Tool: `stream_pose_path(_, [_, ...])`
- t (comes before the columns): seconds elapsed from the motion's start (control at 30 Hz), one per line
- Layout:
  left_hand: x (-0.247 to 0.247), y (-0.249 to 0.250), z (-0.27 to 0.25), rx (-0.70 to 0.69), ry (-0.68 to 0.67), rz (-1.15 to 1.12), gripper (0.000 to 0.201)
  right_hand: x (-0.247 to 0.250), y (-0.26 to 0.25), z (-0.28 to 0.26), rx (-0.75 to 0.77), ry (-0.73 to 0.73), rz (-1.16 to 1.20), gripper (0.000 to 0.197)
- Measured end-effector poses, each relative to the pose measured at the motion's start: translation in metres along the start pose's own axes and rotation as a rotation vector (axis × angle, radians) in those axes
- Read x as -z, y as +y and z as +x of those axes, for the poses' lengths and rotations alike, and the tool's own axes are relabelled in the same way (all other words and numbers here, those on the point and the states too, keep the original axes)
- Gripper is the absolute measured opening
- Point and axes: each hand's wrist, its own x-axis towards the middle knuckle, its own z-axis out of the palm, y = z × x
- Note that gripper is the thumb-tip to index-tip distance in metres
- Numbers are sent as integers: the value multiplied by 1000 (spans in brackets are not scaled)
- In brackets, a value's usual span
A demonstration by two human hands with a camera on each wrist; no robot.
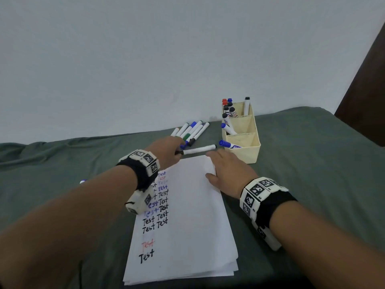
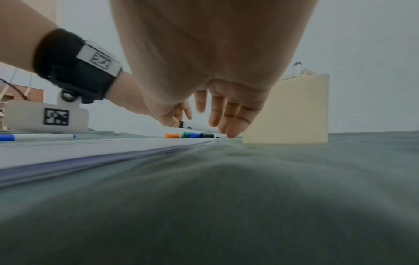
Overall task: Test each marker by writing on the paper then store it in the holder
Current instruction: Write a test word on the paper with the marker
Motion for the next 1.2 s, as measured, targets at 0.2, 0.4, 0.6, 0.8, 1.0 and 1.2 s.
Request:
stream_pose_path(0.2, [23,1,-61,-240,66,-77,31,2,-1,-2,48,75,-94,56])
stream_pose_path(0.4, [28,22,-82,-252,99,61,21,12,-9,-5,101,15,-165,34])
stream_pose_path(0.6, [17,41,-80,-81,-63,40,24,18,-17,-13,102,-31,-66,30])
stream_pose_path(0.8, [16,27,-85,-15,-141,-8,25,19,-18,-14,104,-109,-74,29])
stream_pose_path(1.0, [17,-13,-100,205,-64,-217,61,16,-13,-13,69,-63,-32,28])
stream_pose_path(1.2, [28,-69,-123,337,-109,53,19,11,-10,-10,77,-43,-19,30])
